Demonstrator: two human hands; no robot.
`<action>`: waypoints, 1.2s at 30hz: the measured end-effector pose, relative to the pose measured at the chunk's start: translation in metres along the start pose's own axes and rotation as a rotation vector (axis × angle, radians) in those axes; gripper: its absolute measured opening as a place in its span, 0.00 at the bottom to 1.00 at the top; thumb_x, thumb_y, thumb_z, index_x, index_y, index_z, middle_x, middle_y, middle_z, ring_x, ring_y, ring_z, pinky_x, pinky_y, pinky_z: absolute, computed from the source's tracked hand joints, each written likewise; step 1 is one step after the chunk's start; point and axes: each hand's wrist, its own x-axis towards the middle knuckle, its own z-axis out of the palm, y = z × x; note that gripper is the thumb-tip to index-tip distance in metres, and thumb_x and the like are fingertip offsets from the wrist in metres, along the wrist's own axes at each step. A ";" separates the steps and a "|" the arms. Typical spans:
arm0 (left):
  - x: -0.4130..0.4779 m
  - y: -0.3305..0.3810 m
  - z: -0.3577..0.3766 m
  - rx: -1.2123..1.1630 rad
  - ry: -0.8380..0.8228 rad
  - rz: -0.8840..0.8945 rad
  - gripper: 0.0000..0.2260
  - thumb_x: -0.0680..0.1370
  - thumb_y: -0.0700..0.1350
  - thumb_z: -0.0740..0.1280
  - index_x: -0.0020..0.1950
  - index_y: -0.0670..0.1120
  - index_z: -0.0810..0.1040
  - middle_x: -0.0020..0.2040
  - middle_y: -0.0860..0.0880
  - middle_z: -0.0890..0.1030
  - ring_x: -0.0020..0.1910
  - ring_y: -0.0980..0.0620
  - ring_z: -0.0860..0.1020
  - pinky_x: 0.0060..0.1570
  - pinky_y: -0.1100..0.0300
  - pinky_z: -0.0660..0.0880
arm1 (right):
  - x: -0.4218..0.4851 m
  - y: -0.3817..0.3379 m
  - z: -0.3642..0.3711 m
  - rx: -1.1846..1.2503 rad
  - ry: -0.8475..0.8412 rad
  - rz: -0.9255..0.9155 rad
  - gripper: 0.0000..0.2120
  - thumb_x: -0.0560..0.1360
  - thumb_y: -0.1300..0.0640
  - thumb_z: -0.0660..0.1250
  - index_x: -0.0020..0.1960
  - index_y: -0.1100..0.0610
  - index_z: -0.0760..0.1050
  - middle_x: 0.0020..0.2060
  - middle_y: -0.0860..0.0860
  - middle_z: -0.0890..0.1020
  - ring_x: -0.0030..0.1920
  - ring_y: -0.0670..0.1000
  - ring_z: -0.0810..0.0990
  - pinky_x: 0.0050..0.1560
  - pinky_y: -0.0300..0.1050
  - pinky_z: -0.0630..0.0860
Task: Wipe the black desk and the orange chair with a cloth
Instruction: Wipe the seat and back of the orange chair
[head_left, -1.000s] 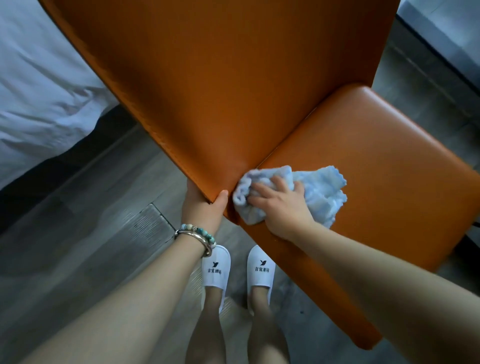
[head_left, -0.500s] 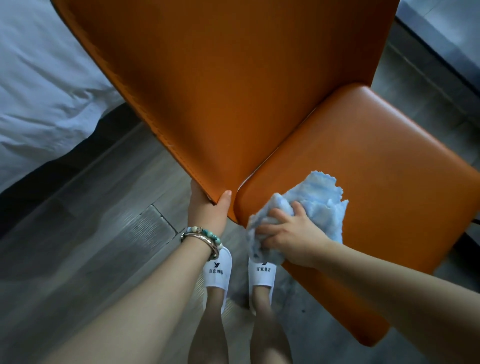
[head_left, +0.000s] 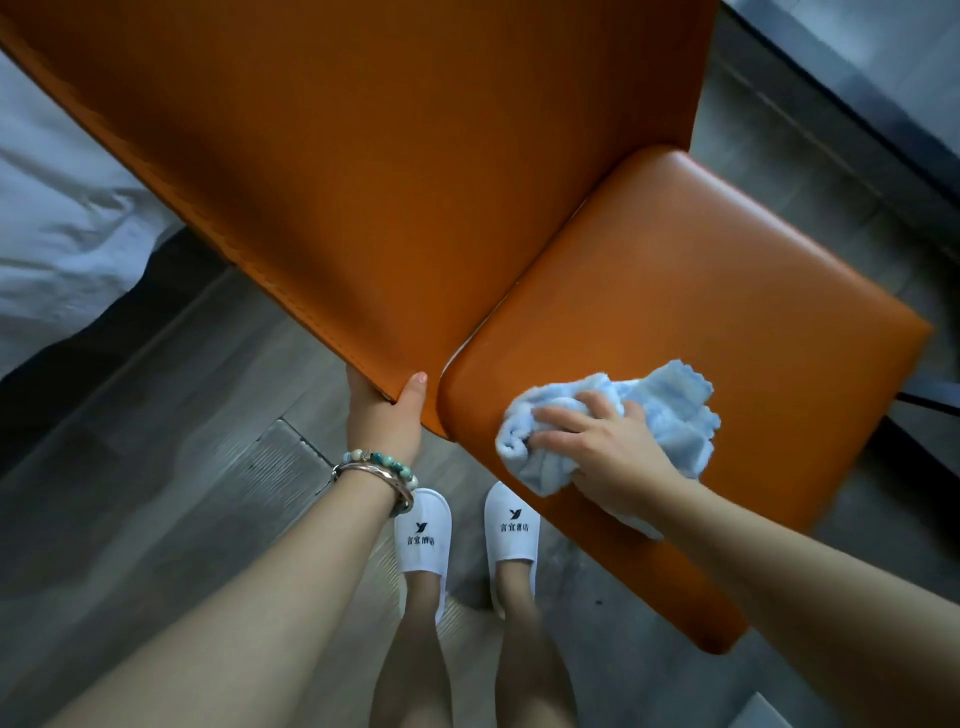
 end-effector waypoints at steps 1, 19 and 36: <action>0.001 0.000 0.000 -0.010 -0.005 -0.008 0.24 0.77 0.49 0.66 0.71 0.53 0.61 0.64 0.48 0.74 0.60 0.41 0.75 0.61 0.48 0.72 | -0.008 0.008 -0.005 0.018 0.034 0.047 0.22 0.61 0.57 0.61 0.53 0.43 0.77 0.56 0.47 0.81 0.48 0.62 0.79 0.34 0.56 0.74; 0.015 -0.012 -0.003 0.158 -0.006 -0.003 0.25 0.77 0.56 0.63 0.70 0.47 0.64 0.57 0.49 0.77 0.50 0.46 0.76 0.47 0.57 0.68 | -0.020 -0.111 0.019 0.342 0.268 0.564 0.19 0.61 0.54 0.59 0.48 0.46 0.80 0.52 0.47 0.82 0.39 0.61 0.78 0.29 0.47 0.72; 0.030 -0.023 0.003 0.290 0.053 0.023 0.28 0.75 0.61 0.60 0.68 0.45 0.68 0.54 0.47 0.79 0.45 0.44 0.77 0.38 0.56 0.69 | -0.027 -0.133 0.043 0.311 0.319 0.629 0.23 0.55 0.58 0.67 0.50 0.47 0.77 0.56 0.50 0.80 0.46 0.58 0.73 0.32 0.46 0.71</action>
